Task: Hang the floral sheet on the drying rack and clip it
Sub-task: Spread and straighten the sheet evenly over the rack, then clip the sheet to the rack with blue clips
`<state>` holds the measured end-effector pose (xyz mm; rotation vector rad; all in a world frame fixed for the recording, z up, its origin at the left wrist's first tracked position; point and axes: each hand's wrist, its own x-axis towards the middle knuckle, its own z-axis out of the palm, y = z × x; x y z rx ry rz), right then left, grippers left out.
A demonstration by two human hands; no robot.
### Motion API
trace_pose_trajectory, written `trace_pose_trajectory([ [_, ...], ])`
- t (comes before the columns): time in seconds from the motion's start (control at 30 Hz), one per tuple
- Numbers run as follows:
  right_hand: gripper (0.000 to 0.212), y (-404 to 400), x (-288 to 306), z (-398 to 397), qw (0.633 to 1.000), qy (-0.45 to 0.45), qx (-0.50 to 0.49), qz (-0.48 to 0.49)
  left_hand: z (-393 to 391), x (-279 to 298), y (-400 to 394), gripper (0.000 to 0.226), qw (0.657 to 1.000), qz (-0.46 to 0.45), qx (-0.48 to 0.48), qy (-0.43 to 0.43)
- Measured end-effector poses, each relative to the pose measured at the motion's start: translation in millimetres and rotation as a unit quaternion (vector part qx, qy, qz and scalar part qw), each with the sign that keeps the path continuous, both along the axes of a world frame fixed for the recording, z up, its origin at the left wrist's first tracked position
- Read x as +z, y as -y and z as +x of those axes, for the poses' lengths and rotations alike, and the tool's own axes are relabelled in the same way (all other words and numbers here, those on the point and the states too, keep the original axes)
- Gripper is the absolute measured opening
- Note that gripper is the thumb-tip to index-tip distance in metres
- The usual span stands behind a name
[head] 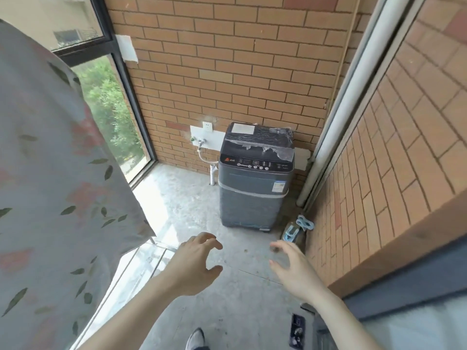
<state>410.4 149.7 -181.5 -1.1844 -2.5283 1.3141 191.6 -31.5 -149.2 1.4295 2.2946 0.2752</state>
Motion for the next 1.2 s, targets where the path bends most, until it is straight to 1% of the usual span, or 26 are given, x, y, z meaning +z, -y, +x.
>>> trace_pose_trajectory([
  [0.23,0.043,-62,-14,11,0.997,0.024,-0.078,-0.015,-25,-20,-100,0.049,0.997,-0.036,-0.073,0.012],
  [0.43,0.045,-137,-33,-13,0.985,0.056,-0.161,-0.029,-76,-53,-209,0.048,0.987,-0.078,-0.140,0.027],
  [0.6,0.046,-188,-47,-43,0.976,0.068,-0.202,-0.044,-120,-79,-291,0.048,0.969,-0.144,-0.202,0.023],
  [0.73,0.045,-223,-62,-48,0.967,0.085,-0.233,-0.064,-131,-96,-352,0.049,0.947,-0.202,-0.247,0.027],
  [0.97,0.042,-301,-96,-49,0.950,0.126,-0.266,-0.101,-114,-130,-443,0.047,0.935,-0.248,-0.246,0.065],
  [1.1,0.039,-354,-128,-48,0.939,0.149,-0.285,-0.126,-99,-154,-485,0.042,0.936,-0.266,-0.210,0.090],
  [1.2,0.039,-388,-161,-51,0.935,0.167,-0.279,-0.143,-93,-177,-512,0.038,0.938,-0.268,-0.194,0.101],
])
